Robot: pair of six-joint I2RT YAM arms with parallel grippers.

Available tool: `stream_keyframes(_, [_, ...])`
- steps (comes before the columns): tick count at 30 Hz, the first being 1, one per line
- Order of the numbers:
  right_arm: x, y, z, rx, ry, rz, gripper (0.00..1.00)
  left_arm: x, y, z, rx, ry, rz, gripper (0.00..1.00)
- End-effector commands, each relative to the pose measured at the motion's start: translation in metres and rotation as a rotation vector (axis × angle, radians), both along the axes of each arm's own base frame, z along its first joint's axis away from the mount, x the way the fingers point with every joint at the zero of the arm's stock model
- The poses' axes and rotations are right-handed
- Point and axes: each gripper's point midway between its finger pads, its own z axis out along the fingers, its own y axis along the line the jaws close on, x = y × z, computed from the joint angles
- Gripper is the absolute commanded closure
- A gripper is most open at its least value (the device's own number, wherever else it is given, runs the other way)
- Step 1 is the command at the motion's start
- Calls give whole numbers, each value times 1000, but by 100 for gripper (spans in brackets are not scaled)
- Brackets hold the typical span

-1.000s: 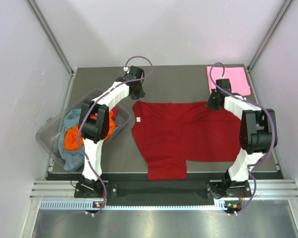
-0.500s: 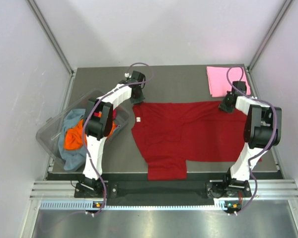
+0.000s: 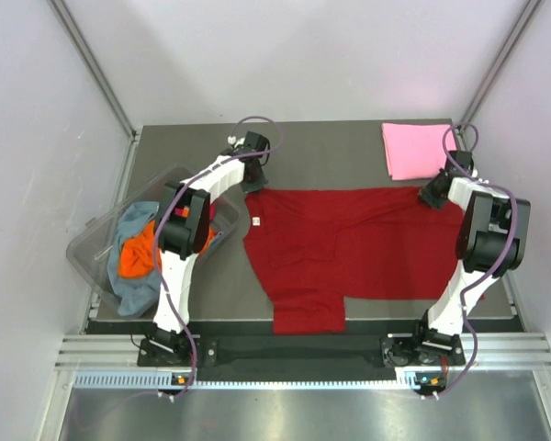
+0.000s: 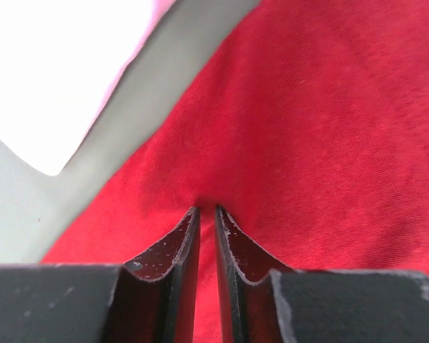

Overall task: Fold and stack the t-shirts
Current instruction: Fold the tshirt

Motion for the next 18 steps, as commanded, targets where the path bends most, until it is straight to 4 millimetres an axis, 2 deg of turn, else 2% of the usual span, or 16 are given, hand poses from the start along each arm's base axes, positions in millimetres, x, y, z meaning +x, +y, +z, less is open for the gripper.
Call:
stream_keyframes(1, [-10, -24, -16, -35, 47, -107, 84, 11, 16, -14, 55, 0, 58, 100])
stream_keyframes(3, [-9, -26, -16, -30, 47, -131, 84, 19, 15, -10, 61, -20, 64, 100])
stream_keyframes(4, [-8, -28, -15, -30, 44, -136, 84, 19, 18, -17, 79, -9, 69, 100])
stream_keyframes(6, [-8, -32, -16, -31, 44, -156, 84, 27, 18, -15, 80, -17, 74, 100])
stream_keyframes(7, [-7, -33, -15, -34, 41, -159, 84, 27, 21, -23, 87, -1, 77, 100])
stream_keyframes(8, [-5, -36, -15, -40, 38, -164, 84, 31, 20, -21, 81, -7, 77, 100])
stream_keyframes(10, [-1, -40, -13, -48, 32, -163, 84, 33, 20, -28, 81, 5, 78, 100])
stream_keyframes(16, [16, -40, -4, -49, -22, -122, 84, 49, 14, -26, 63, -28, 62, 100])
stream_keyframes(18, [24, -39, 3, -45, -48, -94, 84, 57, 12, -18, 57, -45, 59, 100])
